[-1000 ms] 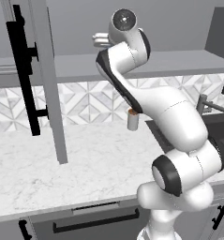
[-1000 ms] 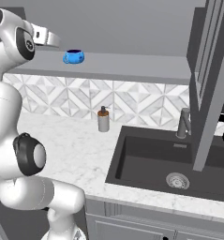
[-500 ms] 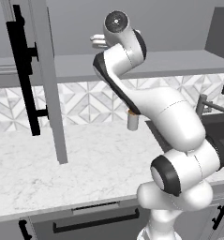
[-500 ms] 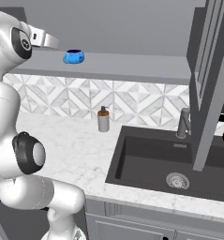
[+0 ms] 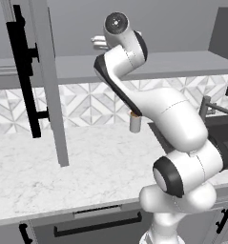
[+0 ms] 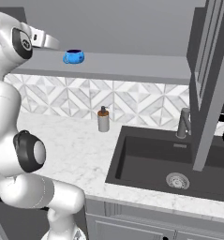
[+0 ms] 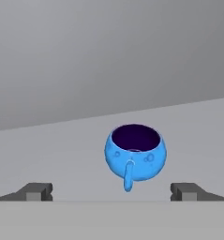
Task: Gather all objects into one cabinet and sort the glasses and bowls to opposite sides.
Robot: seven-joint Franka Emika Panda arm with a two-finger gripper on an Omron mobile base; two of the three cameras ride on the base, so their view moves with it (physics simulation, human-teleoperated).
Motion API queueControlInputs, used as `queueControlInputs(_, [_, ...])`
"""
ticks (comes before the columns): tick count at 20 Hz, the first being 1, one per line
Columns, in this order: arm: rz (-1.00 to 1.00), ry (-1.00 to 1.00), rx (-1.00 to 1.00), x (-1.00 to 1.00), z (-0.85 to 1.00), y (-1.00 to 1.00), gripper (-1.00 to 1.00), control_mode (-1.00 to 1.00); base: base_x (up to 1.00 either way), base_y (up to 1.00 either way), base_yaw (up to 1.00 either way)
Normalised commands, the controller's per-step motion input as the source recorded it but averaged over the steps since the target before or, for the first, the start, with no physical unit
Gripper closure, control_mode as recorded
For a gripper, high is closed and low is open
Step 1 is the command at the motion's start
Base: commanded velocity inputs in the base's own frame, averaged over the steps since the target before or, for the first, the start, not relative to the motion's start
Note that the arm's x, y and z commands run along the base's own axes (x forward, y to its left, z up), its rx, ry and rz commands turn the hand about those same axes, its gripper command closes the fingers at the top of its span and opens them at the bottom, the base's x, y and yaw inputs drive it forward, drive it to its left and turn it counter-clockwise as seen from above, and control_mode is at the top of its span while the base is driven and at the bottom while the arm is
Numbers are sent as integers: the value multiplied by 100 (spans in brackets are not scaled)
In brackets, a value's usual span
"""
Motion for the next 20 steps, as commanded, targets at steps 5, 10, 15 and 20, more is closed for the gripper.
queueControlInputs(5, [0,0,0,8,-16,0,-100,-100,0,0,0])
queueControlInputs(10, [0,0,0,15,-16,0,-100,-100,0,0,0])
queueControlInputs(15, [0,0,0,13,-14,0,-100,-100,0,0,0])
queueControlInputs(20, [-4,0,0,16,0,-16,-100,-100,0,0,0])
